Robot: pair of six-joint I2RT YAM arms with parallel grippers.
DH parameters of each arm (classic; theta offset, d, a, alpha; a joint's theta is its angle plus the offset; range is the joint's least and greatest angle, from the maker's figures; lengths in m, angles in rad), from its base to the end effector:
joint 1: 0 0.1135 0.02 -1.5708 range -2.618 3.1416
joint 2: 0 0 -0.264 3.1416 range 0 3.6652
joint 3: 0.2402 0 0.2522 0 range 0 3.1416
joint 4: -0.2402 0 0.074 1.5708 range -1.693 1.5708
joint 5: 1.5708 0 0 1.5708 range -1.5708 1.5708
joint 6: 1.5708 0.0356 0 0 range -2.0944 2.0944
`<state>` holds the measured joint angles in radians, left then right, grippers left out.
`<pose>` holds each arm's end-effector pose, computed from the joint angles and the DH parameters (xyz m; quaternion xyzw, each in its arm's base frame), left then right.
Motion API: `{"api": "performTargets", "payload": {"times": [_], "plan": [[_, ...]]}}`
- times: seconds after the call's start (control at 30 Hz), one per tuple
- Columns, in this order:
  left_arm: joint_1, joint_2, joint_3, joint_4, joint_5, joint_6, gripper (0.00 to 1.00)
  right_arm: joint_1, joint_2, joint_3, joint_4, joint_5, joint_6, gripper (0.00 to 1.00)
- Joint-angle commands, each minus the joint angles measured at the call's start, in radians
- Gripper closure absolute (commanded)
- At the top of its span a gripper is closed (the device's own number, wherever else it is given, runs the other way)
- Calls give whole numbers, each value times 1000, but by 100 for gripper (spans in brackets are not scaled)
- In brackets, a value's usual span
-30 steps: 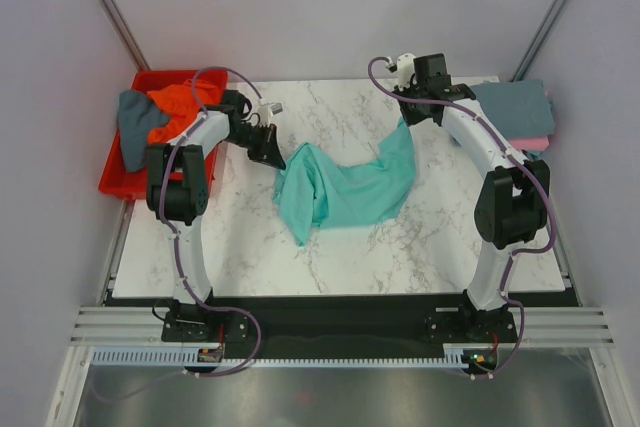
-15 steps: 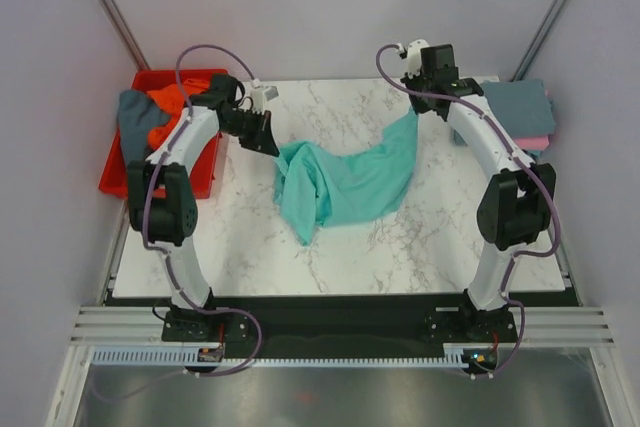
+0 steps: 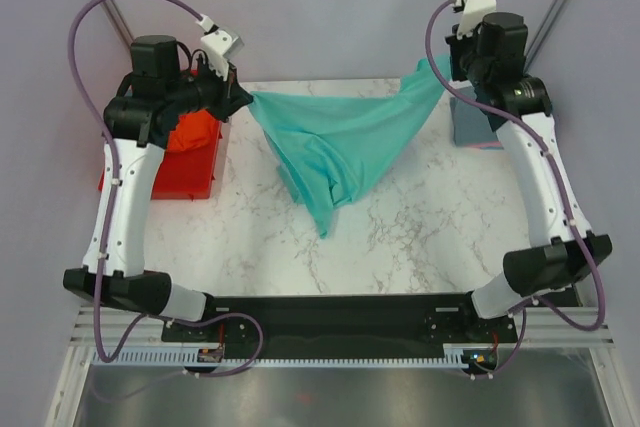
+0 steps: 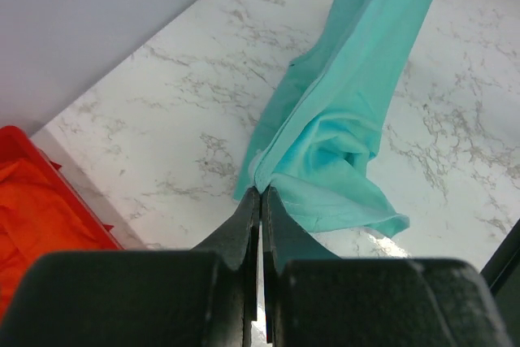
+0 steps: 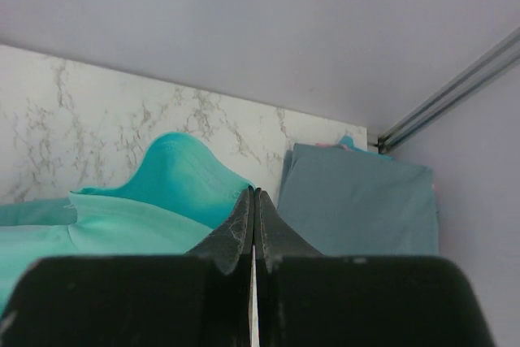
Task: Fold and stack the t-shirts
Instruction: Flatten the tshirt out
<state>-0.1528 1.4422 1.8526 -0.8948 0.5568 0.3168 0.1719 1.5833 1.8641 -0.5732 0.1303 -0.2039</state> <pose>0.2729 -0.0611 0.4795 0.3296 0.7675 -0.1938 0.5146 0.3424 0.0547 0.4715 -0.1114 0.7940 -0.0618 0.5944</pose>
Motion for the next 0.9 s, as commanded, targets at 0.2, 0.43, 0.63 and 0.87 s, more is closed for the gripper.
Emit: {"api": "performTargets", "payload": {"times": [0.2,0.43,0.63,0.87], "plan": [[-7,-34,79,-62,74,7,98,0,-276,-71,-79,-55,73,100],[-54,75,68,-78,86,-21,98,12,-124,-252,-50,-279,280,100],[-70,191,77,-82,132,-87,98,23,174,-330,68,-328,537,100],[-71,241,82,-82,109,-99,98,74,398,-289,69,-388,644,100]]}}
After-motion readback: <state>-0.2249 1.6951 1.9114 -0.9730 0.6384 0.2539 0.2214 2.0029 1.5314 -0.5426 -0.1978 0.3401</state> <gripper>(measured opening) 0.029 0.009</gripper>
